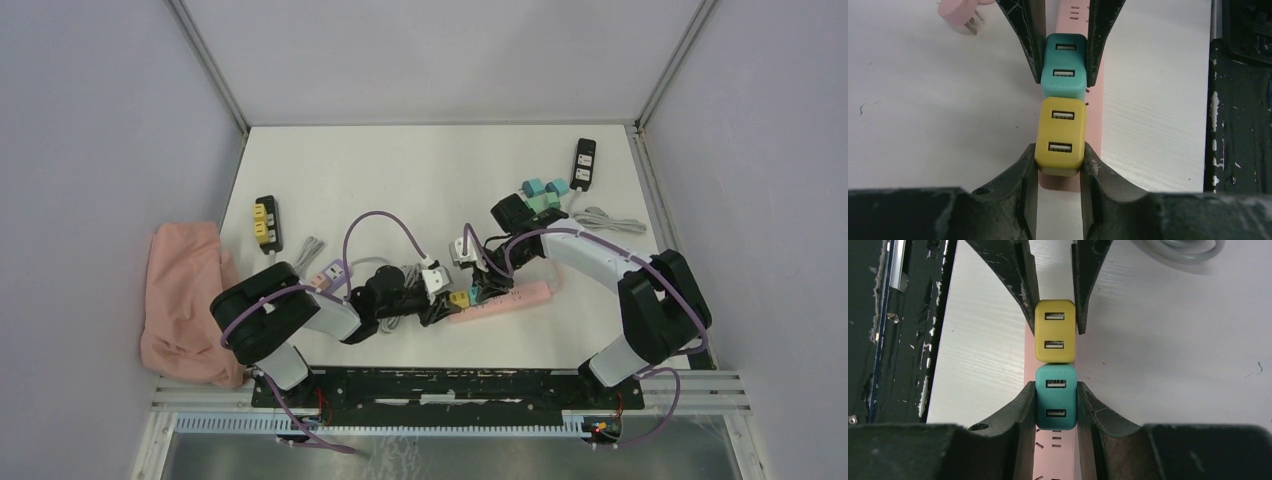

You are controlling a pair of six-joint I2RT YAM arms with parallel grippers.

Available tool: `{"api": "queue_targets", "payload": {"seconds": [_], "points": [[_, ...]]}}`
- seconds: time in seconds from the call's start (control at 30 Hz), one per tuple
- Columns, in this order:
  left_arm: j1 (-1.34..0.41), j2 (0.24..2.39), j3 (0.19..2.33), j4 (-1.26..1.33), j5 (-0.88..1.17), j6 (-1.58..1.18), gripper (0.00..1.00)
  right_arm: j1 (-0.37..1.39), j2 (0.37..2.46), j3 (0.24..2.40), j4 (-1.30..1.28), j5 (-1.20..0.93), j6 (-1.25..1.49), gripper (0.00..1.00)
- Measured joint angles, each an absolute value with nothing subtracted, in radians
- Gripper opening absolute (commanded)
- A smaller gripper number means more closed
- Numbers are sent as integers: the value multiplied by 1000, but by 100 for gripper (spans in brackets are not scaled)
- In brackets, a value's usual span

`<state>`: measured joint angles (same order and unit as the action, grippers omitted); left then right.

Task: Pull the plug off the socket
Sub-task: Remove the plug from the socket.

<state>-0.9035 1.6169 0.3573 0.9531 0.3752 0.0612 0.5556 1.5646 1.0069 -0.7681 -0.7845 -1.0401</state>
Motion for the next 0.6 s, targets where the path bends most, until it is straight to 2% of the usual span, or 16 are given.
{"api": "queue_targets", "payload": {"seconds": [0.33,0.6], "points": [[-906,1620,376,984,379,61,3,475,1566,1042,-902,-880,-1223,0],[-903,1624,366,942,376,62,3,535,1567,1055,-854,-857,-1068,0]]}}
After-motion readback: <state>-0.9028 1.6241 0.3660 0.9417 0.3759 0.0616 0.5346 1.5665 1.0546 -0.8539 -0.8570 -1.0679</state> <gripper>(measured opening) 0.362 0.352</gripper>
